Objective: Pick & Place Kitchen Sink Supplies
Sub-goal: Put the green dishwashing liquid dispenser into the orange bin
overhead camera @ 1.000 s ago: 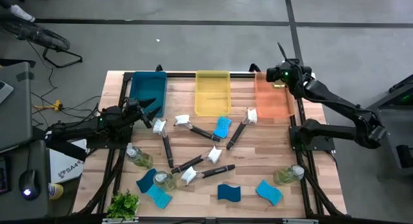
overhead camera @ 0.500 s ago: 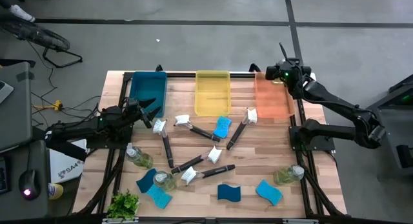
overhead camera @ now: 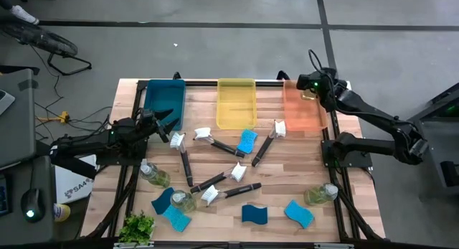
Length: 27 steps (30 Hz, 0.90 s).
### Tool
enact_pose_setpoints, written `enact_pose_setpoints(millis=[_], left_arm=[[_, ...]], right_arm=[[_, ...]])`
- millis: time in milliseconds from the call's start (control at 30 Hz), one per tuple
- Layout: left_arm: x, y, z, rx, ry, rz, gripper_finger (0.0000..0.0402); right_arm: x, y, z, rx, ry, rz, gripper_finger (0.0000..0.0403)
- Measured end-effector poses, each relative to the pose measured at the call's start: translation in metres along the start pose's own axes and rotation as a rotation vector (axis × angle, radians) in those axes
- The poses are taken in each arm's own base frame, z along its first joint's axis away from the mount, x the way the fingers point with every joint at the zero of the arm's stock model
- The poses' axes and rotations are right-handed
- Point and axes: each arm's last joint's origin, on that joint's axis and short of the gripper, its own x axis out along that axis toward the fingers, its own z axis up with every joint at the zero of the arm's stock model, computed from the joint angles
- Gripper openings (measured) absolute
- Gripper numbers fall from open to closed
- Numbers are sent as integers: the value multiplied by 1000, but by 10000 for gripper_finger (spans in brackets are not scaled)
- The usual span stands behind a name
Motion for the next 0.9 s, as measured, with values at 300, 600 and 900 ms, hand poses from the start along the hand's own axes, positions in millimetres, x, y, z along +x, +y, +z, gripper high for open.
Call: enact_pose_setpoints(millis=[300, 600, 900], left_arm=[[0, 0, 0, 0, 0, 0, 280], [0, 0, 0, 0, 0, 0, 280], [0, 0, 0, 0, 0, 0, 280]], right_arm=[[1, -2, 0, 51, -57, -98, 283], [18, 8, -11, 29, -36, -162, 283], [29, 11, -16, 84, -35, -209, 284]])
